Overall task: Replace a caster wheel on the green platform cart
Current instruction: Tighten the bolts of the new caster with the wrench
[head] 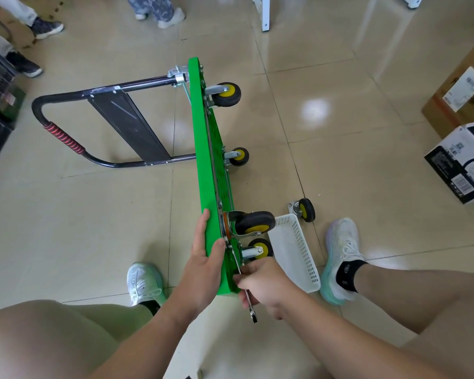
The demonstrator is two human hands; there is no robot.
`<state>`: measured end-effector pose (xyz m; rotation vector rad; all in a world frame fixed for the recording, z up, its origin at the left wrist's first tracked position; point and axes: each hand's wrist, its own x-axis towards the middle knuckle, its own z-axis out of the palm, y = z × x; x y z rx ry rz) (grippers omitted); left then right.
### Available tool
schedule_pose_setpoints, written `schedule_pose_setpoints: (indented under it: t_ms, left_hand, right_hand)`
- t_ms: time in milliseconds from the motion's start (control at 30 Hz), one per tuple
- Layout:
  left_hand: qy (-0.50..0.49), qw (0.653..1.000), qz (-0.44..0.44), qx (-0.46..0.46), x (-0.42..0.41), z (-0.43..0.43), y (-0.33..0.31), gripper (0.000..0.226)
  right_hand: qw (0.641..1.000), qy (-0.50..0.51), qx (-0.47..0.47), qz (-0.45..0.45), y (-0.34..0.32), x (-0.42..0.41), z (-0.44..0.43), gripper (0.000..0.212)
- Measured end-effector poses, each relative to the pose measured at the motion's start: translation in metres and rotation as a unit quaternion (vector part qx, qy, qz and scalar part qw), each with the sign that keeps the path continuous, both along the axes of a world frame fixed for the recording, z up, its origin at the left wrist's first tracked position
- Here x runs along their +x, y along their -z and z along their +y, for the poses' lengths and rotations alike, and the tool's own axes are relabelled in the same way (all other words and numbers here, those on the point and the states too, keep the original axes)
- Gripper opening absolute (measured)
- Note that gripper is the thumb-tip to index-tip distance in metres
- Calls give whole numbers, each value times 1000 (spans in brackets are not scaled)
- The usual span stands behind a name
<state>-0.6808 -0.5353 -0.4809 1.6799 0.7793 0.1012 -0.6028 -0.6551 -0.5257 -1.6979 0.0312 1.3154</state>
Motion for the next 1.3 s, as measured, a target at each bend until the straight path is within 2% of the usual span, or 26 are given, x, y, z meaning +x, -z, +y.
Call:
schedule_pose_setpoints:
  t_ms: [300, 633, 767, 900, 1033, 1100, 1200, 1300]
  left_hand:
    - [4, 1000, 13, 23, 0, -1, 0, 59]
    - [2, 999, 26, 31, 1, -4, -5, 60]
    - [-11, 999, 21, 22, 2, -6, -4, 62]
    - [-15, 1000, 17, 6, 2, -6, -3, 61]
    - [-18, 1000, 8, -17, 1, -6, -4, 61]
    - [-25, 999, 8, -26, 2, -4, -3, 62]
    - [-31, 999, 13, -41, 2, -4, -2, 62]
    - [-34, 998, 11, -49, 3, -4, 0, 66]
  right_hand:
    - [998, 1, -43, 52, -10, 10, 10, 3]
    - [999, -9, 35, 33, -8, 8, -9, 16]
    - [999, -4, 17, 29, -1, 6, -23, 17]
    - [999, 31, -34, 18, 27, 7, -44, 14]
    - [985, 130, -107, 44, 65, 18, -61, 20]
    - [975, 173, -137, 19, 85, 30, -65, 19]
    - [966, 167, -193, -43, 117, 58, -63, 18]
    - [960, 118, -238, -88, 139, 93, -57, 8]
